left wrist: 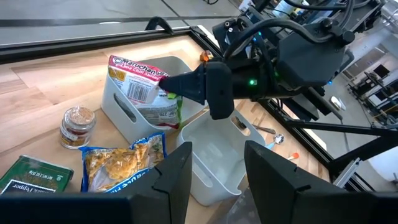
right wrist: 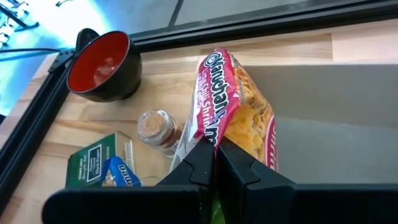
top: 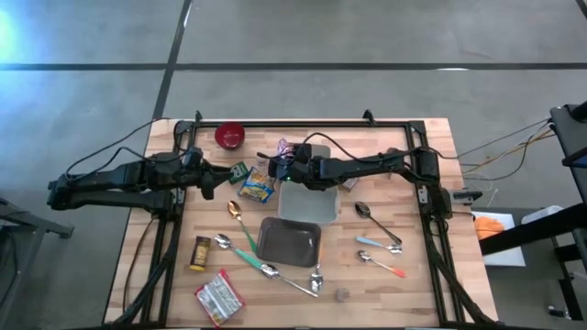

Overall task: Pick & Place Food Item
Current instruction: Put the green noodle pack into the top gray bin

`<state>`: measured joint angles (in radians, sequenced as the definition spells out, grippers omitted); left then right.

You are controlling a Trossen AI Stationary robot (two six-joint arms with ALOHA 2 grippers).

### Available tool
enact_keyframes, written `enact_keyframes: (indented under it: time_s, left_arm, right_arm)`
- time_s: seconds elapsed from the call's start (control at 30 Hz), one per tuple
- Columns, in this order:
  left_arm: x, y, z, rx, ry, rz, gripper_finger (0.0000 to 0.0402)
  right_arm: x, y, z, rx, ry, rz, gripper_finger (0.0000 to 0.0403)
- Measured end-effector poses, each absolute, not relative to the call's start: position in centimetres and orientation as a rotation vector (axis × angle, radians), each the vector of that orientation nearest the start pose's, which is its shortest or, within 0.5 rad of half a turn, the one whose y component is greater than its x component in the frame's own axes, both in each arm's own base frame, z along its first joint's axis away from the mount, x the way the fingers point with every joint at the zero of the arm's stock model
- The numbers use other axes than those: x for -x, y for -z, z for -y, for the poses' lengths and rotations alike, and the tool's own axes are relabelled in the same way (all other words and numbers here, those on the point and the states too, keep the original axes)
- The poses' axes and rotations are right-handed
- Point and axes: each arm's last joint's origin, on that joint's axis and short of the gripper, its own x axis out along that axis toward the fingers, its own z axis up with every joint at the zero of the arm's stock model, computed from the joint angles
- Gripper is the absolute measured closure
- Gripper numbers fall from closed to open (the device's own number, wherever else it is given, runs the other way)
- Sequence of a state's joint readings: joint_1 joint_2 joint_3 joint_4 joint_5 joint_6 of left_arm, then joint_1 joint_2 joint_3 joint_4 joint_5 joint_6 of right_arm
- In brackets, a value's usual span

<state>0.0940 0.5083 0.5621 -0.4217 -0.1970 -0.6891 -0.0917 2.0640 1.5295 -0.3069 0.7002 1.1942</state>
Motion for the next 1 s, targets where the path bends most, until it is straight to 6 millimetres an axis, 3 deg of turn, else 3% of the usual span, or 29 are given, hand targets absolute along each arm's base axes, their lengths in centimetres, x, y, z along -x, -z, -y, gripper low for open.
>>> enact_keyframes:
  time_s: [0.33,0.77,0.87,1.0]
  left_arm:
    - [-11.9,-27.0,-1.7,0.657,-0.403,-0.255,0.025]
    - [-11.9,-27.0,-1.7,0.657,-0.403,-0.255,0.025]
    - [-11.9,-27.0,-1.7,0.657,-0.402,-0.255,0.025]
    - [-11.9,-27.0,-1.7,0.657,-0.402,-0.255,0.025]
  right_arm:
    - [-44.3,-19.5,5.9,-0.776,1.097,-0.292,0.0395]
    - [-44.7,-19.0,6.8,-0.851,0.891,-0.368,0.0392]
    - [-44.8,-18.8,6.8,-0.872,0.859,-0.361,0.0373]
    - [-44.7,-18.5,6.7,-0.888,0.846,-0.361,0.0316]
